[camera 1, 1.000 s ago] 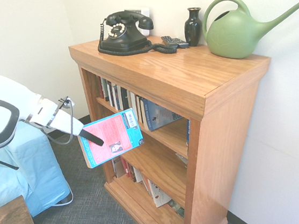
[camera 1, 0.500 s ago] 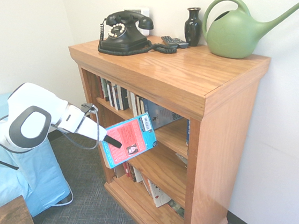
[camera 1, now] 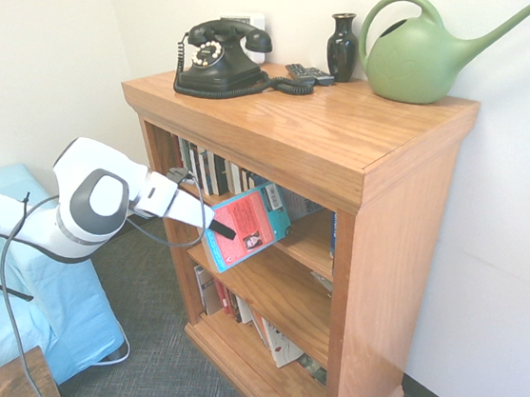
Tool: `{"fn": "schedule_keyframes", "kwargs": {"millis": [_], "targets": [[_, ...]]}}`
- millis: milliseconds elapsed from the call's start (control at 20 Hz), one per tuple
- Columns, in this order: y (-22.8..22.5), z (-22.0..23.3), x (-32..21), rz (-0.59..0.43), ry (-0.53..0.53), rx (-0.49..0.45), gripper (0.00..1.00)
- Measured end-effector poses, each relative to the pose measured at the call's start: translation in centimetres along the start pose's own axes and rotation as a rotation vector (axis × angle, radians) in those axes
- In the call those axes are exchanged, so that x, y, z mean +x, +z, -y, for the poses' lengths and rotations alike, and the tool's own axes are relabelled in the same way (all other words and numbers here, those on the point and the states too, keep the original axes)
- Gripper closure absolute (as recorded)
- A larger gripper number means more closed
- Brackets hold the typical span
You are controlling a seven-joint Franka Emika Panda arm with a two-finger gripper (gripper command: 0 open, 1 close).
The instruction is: Organize the shelf
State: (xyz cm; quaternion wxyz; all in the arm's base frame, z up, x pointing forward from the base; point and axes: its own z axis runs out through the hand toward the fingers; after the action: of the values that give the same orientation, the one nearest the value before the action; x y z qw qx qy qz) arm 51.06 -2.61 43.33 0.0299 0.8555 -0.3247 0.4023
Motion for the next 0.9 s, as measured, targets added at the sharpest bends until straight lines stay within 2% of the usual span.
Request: {"fn": "schedule_keyframes", "kwargs": {"millis": [200,850,900], "targets": [[1.4,0.3,0.0,-0.010,0.007,0.003,1.00],[6.1,5.7,2.5,-0.008,0.087,0.052,1.00],[6.3,5.9,2.7,-0.008,0.090,0.053,0.00]]}}
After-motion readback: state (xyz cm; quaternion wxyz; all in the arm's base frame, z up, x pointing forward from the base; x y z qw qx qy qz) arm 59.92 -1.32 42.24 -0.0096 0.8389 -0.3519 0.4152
